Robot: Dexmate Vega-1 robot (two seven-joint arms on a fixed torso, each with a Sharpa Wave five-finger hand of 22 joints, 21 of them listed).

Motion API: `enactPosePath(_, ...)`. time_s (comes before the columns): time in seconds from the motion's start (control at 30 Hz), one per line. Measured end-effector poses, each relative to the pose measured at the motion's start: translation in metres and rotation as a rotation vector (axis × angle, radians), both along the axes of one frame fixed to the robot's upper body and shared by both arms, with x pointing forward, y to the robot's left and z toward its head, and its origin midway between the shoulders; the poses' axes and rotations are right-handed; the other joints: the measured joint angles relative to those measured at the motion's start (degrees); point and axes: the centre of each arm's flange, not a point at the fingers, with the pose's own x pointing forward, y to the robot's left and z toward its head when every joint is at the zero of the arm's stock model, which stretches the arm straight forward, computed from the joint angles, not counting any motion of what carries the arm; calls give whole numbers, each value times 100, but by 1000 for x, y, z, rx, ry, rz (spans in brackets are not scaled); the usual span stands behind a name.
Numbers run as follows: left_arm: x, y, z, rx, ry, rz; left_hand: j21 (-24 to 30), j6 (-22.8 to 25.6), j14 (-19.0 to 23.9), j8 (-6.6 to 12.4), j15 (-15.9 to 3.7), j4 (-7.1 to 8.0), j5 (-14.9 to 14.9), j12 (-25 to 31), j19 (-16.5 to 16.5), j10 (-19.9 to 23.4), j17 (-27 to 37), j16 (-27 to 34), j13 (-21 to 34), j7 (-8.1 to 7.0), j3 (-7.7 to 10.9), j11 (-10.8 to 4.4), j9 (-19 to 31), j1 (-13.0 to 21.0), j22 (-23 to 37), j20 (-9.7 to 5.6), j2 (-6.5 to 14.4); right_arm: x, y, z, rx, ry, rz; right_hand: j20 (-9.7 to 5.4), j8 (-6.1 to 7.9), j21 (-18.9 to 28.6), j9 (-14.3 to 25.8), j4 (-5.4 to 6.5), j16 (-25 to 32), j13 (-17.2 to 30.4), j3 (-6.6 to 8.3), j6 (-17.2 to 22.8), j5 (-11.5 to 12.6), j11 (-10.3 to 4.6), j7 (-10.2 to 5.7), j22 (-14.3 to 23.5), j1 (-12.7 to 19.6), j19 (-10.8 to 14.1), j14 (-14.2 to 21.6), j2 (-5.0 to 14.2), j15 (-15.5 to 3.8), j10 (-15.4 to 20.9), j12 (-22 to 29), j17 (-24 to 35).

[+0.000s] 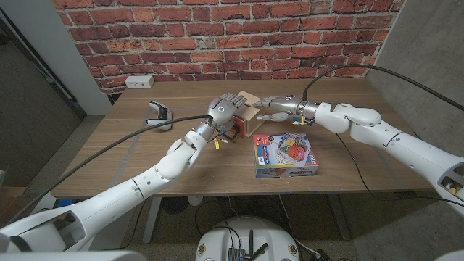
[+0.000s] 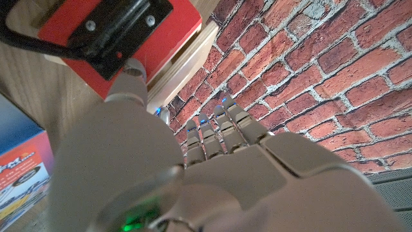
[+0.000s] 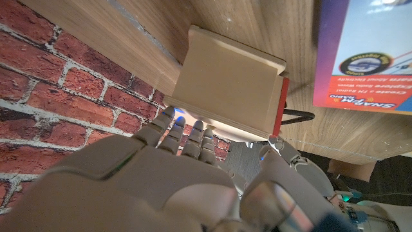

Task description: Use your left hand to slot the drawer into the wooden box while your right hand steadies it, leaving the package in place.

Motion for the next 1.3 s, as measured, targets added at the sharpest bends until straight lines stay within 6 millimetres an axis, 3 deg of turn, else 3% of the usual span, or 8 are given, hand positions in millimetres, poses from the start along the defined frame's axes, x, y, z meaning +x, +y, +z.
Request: enactPosePath(1.3, 17, -9, 6, 3, -23, -31, 0, 91, 60, 45, 1, -31, 0, 0, 0, 91, 0, 0, 0, -33, 30, -31, -1, 23, 0, -1, 23, -1, 0, 1, 3, -6, -5, 0, 0, 0, 0, -5, 0, 0, 40, 0, 0, 11, 0, -21, 0, 0, 0, 0, 0, 11, 0, -1)
